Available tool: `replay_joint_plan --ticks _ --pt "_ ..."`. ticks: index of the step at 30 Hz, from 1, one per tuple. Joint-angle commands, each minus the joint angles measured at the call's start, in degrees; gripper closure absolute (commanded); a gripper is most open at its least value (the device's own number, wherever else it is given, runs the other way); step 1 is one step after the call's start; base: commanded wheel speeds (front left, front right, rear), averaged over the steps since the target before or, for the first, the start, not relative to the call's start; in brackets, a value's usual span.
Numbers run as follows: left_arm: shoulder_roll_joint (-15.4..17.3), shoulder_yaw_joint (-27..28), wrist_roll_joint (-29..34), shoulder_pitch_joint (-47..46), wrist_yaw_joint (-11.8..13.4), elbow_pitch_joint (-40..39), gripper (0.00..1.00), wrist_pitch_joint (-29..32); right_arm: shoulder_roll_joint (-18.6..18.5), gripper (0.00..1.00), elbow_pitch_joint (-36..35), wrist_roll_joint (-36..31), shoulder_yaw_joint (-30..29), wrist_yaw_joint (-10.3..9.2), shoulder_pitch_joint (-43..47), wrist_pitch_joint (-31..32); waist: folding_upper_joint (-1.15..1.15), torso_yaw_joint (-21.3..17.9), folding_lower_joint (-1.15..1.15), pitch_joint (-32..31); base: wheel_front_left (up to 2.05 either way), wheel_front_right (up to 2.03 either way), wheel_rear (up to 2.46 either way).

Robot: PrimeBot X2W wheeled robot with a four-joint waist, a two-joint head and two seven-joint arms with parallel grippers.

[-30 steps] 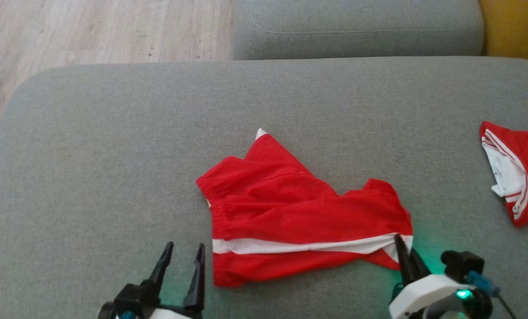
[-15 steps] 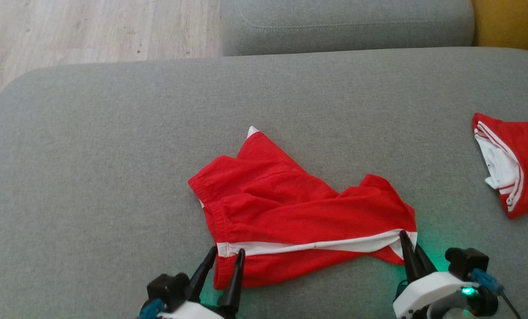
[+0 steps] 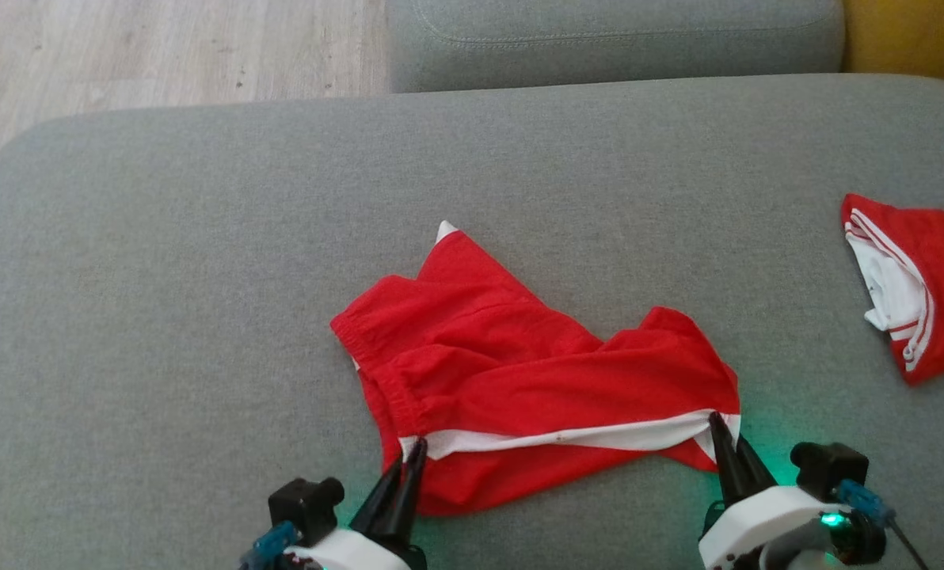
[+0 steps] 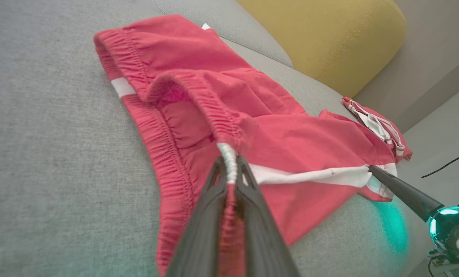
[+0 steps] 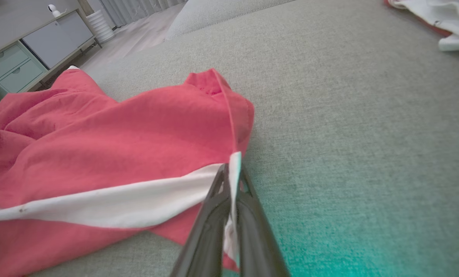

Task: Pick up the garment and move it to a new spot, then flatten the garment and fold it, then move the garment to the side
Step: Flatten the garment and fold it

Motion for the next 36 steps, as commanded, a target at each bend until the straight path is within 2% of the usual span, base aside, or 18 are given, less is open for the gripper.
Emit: replay_joint_plan --ticks 1,6,10,14,15,22,25,29,34,36 --pt "0.8 1.5 -0.4 -2.4 0.1 -1.3 1.0 -0.6 0.1 1.0 -1.7 -0.1 1.5 -0.04 -1.7 -0.6 0.0 0.1 0.0 0.1 0.0 0.0 0.0" --pt "1.3 2.3 0.3 -2.2 0.1 -2.3 1.0 -0.6 0.2 1.0 -3.4 0.7 1.8 -0.04 -1.7 -0.6 0.0 0.3 0.0 -0.7 0.0 0.0 0.0" --pt "2.1 4.3 0.8 -2.3 0.1 -6.4 1.0 -0.6 0.5 1.0 -6.4 4.7 2.8 -0.04 -1.8 -0.6 0.0 0.5 0.0 -3.3 0.0 0.0 0.0" --pt "5.8 5.9 5.3 -6.8 0.1 -12.3 1.0 -0.6 -0.4 1.0 -9.6 10.6 5.1 -0.04 -5.2 -0.6 0.0 1.1 0.0 -5.5 0.0 0.0 0.0" --pt "5.8 5.9 5.3 -6.8 0.1 -12.3 1.0 -0.6 -0.4 1.0 -9.6 10.6 5.1 -0.04 -5.2 -0.6 0.0 1.1 0.0 -5.5 0.0 0.0 0.0" --pt "12.9 6.5 8.7 -21.1 0.1 -19.1 1.0 -0.6 -6.4 1.0 -19.3 20.2 7.9 -0.04 -16.5 1.1 0.0 1.5 0.0 -7.3 0.0 0.0 0.0" --pt "15.3 5.7 8.3 -27.3 0.1 -19.6 1.0 -0.6 -8.1 1.0 -23.2 23.9 7.5 -0.04 -21.3 3.7 0.0 1.4 0.0 -6.6 0.0 0.0 0.0" --pt "16.4 4.2 6.6 -34.4 0.1 -18.2 1.0 -0.6 -8.6 1.0 -25.2 26.8 6.5 -0.04 -26.8 7.6 0.0 1.1 0.0 -4.5 0.0 0.0 0.0" --pt "16.4 1.9 6.2 -43.3 0.1 -13.0 1.0 -0.6 -7.8 1.0 -22.3 25.2 6.6 -0.04 -35.3 8.2 0.0 0.0 0.0 1.6 0.0 0.0 0.0" --pt "15.4 3.4 7.6 -47.4 0.1 -11.2 1.0 -0.6 -7.4 1.0 -19.3 22.9 6.7 -0.04 -40.0 6.4 0.0 -0.4 0.0 4.0 0.0 0.0 0.0"
